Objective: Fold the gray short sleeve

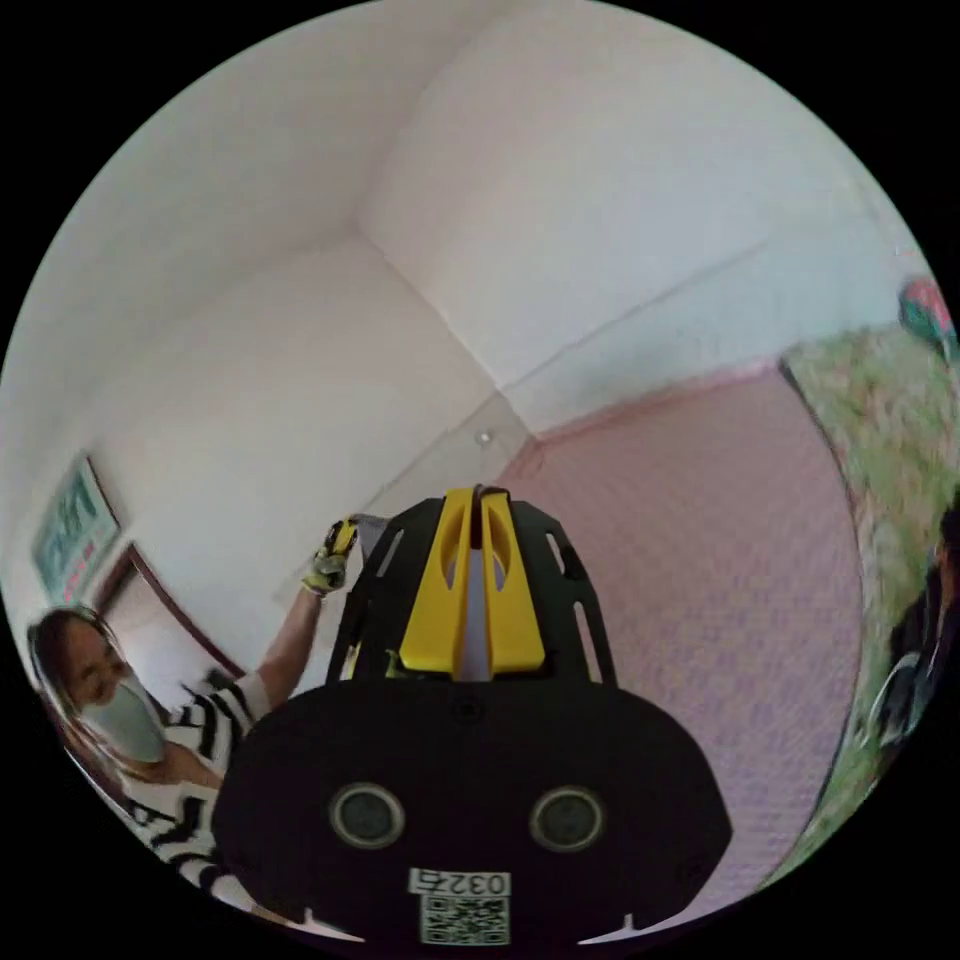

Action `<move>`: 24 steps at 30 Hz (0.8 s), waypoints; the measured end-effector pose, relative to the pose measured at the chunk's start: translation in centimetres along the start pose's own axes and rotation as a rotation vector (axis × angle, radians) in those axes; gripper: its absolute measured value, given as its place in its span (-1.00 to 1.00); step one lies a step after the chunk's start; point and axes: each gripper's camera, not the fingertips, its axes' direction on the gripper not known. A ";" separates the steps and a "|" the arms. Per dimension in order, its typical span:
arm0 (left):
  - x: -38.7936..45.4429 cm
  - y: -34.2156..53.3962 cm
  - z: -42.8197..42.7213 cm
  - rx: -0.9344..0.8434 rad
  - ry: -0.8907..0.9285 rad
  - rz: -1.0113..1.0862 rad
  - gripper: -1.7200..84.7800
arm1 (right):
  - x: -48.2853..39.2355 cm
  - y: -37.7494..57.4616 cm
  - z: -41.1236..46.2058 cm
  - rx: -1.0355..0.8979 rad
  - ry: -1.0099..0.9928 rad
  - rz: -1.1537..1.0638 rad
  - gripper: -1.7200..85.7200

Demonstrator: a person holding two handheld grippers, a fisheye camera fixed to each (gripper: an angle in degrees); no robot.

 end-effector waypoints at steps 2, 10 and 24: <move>5.1 -1.7 1.3 0.007 0.061 0.215 -0.98 | -5.7 -1.6 -1.2 0.128 0.041 -0.226 -0.98; 5.7 0.0 -0.9 -0.160 0.152 0.488 -0.98 | -0.7 4.5 -0.6 0.102 0.008 -0.224 -0.98; -27.5 22.9 -9.3 -0.499 -0.466 -0.230 -0.98 | 32.2 42.0 8.7 -0.348 0.212 0.518 -0.98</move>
